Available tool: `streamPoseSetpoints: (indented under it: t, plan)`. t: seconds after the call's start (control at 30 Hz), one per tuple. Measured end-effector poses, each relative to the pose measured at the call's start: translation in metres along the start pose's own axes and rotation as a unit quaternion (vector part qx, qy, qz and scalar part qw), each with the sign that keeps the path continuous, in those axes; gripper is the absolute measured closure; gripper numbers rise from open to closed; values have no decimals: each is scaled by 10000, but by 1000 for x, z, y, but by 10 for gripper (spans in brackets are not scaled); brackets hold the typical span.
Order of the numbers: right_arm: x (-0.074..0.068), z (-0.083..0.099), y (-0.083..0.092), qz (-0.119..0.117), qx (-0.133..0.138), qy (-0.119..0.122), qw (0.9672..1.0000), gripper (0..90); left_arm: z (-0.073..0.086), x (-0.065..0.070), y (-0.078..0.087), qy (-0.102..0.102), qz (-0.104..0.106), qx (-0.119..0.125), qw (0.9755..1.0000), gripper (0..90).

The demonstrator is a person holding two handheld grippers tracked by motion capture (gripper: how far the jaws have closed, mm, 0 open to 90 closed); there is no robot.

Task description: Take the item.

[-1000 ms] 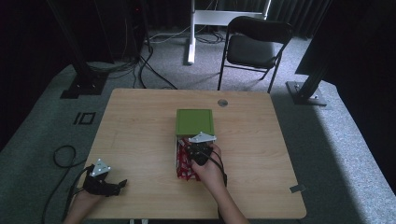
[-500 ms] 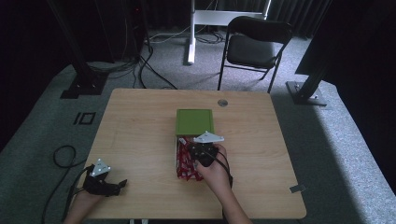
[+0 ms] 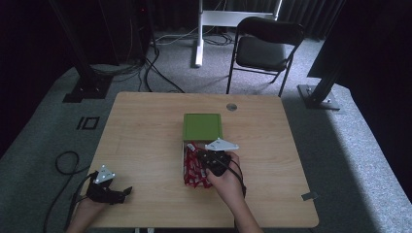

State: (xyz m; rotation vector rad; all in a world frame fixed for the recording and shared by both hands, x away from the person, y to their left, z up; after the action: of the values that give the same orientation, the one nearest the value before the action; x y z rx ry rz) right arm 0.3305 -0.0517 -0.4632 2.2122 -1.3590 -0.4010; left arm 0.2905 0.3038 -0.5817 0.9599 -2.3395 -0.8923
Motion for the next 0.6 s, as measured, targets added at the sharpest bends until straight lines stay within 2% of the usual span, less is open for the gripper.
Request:
streamPoseSetpoints:
  t: [0.1,0.2,0.27,0.57,0.6]
  plan:
    - [1,-7,10,-5,189,-39,9998,857,0,0,0,-4,-1,-3,10000,14]
    - [2,-10,12,-41,253,-98,9996,857,0,0,0,-2,-1,0,10000,14]
    - [7,-14,15,81,405,-165,9990,857,0,0,0,-6,-2,-2,10000,14]
    - [18,-25,17,272,596,-271,9975,857,0,0,0,-4,0,0,10000,14]
    - [24,-29,18,372,672,-360,9964,857,0,0,0,0,1,3,10000,14]
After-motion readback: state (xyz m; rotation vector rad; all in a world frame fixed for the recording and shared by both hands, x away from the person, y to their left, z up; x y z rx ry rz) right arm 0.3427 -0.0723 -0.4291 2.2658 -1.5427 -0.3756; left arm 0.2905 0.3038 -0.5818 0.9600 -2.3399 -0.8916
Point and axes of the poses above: each handheld gripper's, and its own axes: y roughly backward along the jaws, z roughly out of its underside, x roughly to its right, the point moved 4 cm from there along -y, roughly forward along the jaws, and after that the axes turned 14 degrees about z, right-handed, at the moved point
